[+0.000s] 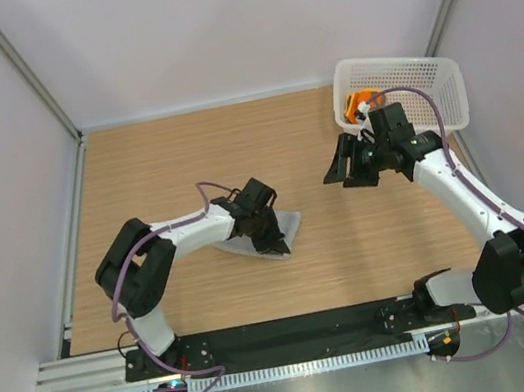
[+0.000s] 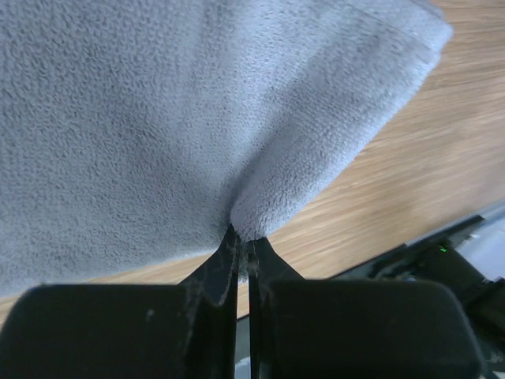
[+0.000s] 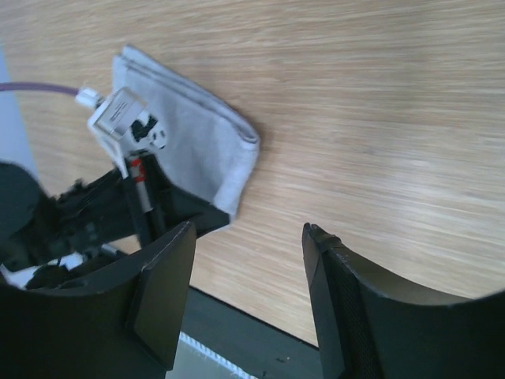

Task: Roll the towels
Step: Roll the towel

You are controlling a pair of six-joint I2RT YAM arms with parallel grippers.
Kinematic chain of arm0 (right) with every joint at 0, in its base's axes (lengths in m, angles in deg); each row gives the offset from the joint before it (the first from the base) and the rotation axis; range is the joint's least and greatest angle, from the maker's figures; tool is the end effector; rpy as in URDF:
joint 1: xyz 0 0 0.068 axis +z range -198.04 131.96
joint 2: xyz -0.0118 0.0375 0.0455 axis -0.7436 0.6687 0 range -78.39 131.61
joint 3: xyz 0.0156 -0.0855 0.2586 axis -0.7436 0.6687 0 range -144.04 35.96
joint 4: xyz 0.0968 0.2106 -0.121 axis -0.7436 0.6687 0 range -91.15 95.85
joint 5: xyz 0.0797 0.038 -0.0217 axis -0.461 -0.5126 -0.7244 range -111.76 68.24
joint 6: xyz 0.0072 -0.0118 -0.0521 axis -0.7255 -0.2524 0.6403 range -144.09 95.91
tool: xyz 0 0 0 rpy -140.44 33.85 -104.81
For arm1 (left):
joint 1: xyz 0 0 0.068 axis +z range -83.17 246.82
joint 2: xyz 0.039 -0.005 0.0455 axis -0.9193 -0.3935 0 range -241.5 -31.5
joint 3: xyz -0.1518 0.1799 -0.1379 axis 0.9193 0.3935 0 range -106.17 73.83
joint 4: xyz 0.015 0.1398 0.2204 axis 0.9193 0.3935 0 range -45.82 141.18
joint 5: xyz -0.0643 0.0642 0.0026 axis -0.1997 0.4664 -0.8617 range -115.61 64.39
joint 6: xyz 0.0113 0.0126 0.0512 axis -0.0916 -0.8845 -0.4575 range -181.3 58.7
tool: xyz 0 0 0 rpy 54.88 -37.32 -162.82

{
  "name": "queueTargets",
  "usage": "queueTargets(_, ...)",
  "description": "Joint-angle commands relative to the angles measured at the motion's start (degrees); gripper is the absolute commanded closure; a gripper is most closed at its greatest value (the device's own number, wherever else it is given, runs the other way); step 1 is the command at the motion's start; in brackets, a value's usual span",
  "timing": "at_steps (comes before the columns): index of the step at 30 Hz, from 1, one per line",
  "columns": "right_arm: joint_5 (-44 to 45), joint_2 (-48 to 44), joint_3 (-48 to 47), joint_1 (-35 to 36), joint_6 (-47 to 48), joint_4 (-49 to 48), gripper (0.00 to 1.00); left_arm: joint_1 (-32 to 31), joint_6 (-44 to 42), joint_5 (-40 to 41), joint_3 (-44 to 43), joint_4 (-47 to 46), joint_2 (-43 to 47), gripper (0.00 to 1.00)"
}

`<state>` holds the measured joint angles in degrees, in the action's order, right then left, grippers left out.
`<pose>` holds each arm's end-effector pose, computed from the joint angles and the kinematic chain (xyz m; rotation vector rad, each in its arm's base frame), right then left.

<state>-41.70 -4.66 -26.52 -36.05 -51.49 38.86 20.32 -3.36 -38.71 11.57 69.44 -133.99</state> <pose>0.2570 0.0670 0.2941 0.1842 2.5247 0.7175 0.2337 -0.2580 0.1600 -0.2222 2.9653 -0.7194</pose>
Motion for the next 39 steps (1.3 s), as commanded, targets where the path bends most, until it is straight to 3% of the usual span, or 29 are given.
queueTargets(1,-11.3,-1.7,2.6,0.8,-1.3,-7.4,0.38,2.0,4.8,-9.3,3.9,-9.3,2.1,1.0)
queueTargets(7,-16.0,-1.9,8.1,3.9,-2.8,-15.5,0.47,5.8,12.1,-16.8,11.2,-20.2,3.9,1.0)
queueTargets(12,-14.6,0.0,11.2,7.9,-5.2,-21.3,0.52,8.7,21.8,-22.5,18.8,-36.4,4.3,1.0)
queueTargets(15,-13.3,2.0,11.4,10.3,-5.4,-22.4,0.56,9.4,24.4,-24.9,21.2,-39.8,4.8,1.0)
queueTargets(27,-11.6,5.1,9.6,12.4,-6.1,-24.3,0.57,14.2,15.6,-23.4,17.2,-22.5,10.4,1.0)
queueTargets(39,-14.9,10.6,10.6,15.3,-10.2,-35.0,0.62,16.1,10.5,-19.5,18.8,-17.3,5.4,1.0)
